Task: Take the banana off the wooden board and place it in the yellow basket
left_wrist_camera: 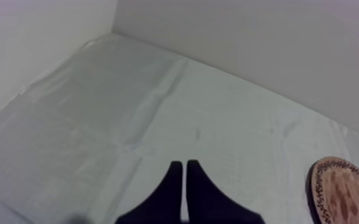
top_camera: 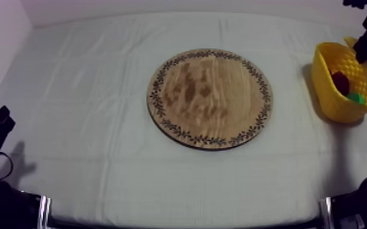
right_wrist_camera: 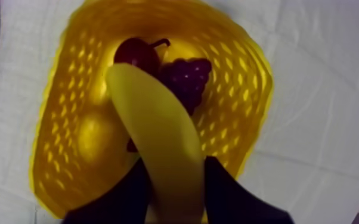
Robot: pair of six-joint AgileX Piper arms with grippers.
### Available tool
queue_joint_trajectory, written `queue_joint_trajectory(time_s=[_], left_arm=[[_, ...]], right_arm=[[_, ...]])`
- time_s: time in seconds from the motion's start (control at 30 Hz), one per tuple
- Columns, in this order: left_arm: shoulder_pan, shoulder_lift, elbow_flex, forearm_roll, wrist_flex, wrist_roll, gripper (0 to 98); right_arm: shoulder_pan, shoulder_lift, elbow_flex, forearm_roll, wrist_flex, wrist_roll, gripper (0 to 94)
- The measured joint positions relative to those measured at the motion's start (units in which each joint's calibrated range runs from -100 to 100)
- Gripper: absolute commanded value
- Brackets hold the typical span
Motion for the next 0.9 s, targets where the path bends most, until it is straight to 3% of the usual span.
queue_joint_trajectory(time_s=[0.13, 0.6, 0.73, 0.9], left_arm=[[0.0, 0.0, 0.0, 0.00, 0.0, 0.0, 0.1], [0.0, 0.0, 0.0, 0.00, 0.0, 0.0, 0.1], [0.0, 0.0, 0.0, 0.00, 0.0, 0.0, 0.1], [0.0, 0.0, 0.0, 0.00, 0.0, 0.0, 0.1]], right_arm=[[0.7, 3.7, -0.9, -0.1, -1.2, -0.5, 36.4], [1.6, 9.0, -3.0, -0.3, -2.3, -1.2, 77.4], [1.5, 8.0, -3.2, -0.5, -1.8, -1.0, 78.4], [1.4, 5.6, -3.2, -1.2, -1.7, -0.4, 69.9]])
